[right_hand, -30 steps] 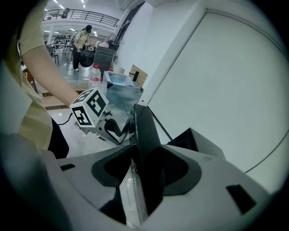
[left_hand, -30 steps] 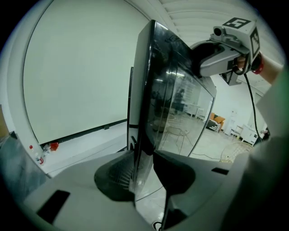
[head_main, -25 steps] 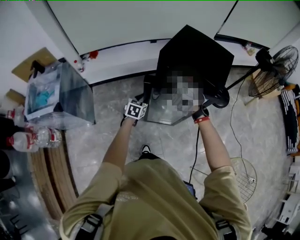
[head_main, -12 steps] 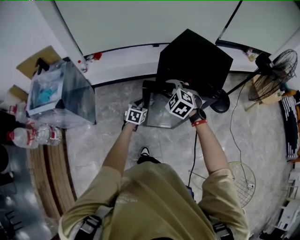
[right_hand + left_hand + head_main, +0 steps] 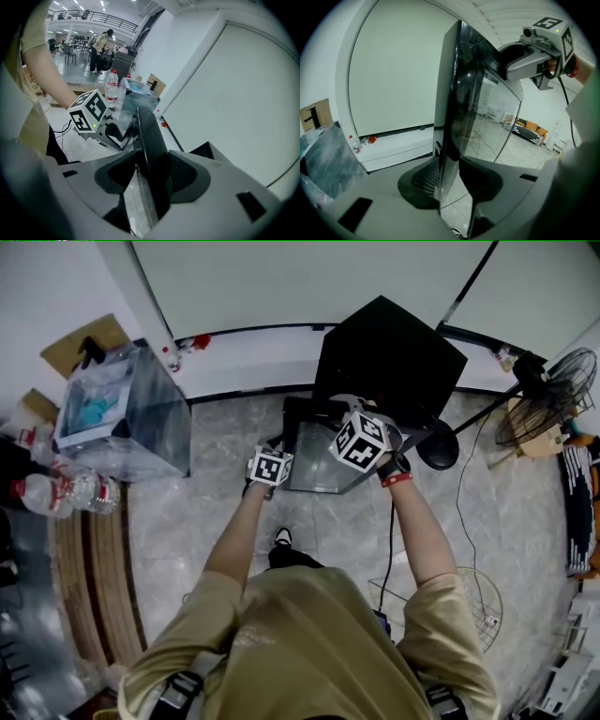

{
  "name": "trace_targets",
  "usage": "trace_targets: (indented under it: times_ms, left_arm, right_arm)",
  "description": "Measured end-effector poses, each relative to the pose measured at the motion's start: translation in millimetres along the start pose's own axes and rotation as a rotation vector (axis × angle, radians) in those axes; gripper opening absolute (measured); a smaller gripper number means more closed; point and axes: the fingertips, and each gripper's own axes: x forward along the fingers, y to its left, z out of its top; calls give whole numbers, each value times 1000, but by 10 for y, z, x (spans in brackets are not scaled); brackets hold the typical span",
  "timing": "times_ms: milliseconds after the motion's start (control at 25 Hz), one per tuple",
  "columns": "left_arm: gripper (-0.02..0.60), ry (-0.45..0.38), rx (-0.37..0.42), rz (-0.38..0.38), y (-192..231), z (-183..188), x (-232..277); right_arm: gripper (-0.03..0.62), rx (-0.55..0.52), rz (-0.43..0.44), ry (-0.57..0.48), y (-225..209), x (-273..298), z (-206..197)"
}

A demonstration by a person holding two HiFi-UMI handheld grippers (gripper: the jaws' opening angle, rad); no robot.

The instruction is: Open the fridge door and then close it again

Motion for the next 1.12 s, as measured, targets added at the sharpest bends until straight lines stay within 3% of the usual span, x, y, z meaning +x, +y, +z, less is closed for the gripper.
trace_targets:
  times_ms: [560, 840, 1120]
  left_arm:
    - [130, -57, -75, 88, -241, -180, -260]
    - [130, -61, -117, 93, -430, -346, -430]
    - [130, -49, -142, 170, -558, -487, -541]
  right_arm:
    - [229, -63, 38, 13, 265, -180, -15]
    - [235, -111, 58, -4, 450, -298, -17]
    - [236, -151, 76, -40, 610, -412, -76]
